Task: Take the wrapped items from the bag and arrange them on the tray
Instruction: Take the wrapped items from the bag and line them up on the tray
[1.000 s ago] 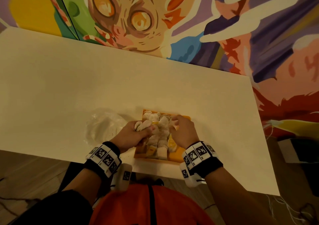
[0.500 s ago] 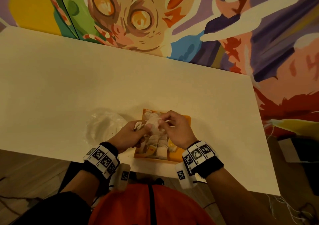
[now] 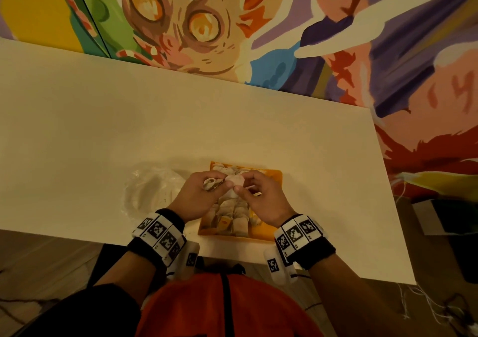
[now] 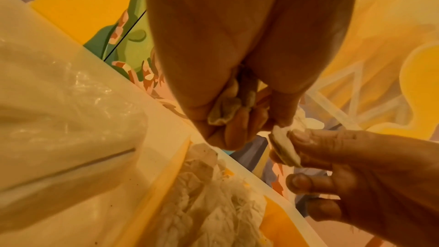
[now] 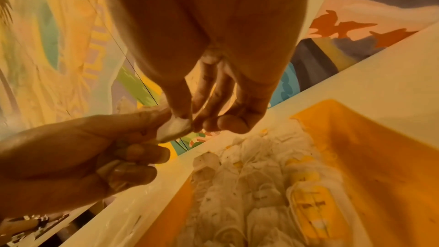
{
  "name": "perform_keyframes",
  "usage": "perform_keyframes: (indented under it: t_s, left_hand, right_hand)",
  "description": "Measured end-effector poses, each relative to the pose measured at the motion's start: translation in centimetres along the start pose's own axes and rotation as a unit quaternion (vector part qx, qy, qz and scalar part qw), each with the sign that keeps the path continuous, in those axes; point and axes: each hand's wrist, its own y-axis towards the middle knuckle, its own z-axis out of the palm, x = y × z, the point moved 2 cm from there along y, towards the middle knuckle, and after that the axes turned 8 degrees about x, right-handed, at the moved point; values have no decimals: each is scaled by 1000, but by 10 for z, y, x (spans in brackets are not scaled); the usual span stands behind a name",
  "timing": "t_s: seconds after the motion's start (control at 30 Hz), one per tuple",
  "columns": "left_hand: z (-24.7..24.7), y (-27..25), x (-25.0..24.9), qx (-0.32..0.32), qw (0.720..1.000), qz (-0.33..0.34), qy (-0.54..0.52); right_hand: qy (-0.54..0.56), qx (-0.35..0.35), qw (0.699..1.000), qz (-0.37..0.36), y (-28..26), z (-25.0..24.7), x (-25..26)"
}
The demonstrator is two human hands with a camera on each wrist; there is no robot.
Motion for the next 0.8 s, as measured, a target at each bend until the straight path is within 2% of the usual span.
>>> perform_keyframes:
  t_s: [0.1, 0.23, 0.33, 0.47, 0.63, 0.8]
  left_hand:
    - [3, 1, 4, -1, 1000, -22, 4]
    - [2, -1, 20, 5, 996, -76, 35]
    - [1, -4, 30, 30, 992, -98, 76]
    - [2, -4, 34, 34, 988, -113, 99]
    - [1, -3, 35, 43, 986, -119, 112]
    - [-1, -4, 36, 44, 986, -120, 104]
  right_hand:
    - [-36, 1, 999, 20, -1, -4, -4]
    - [-116, 0, 989, 90, -7, -18, -11]
    - [-178, 23, 970, 162, -9, -25, -21]
    - [-197, 88, 947, 238, -13, -23, -27]
    - [-283, 146, 896, 309, -8, -5, -38]
    - [-322, 120, 875, 340, -6, 3, -46]
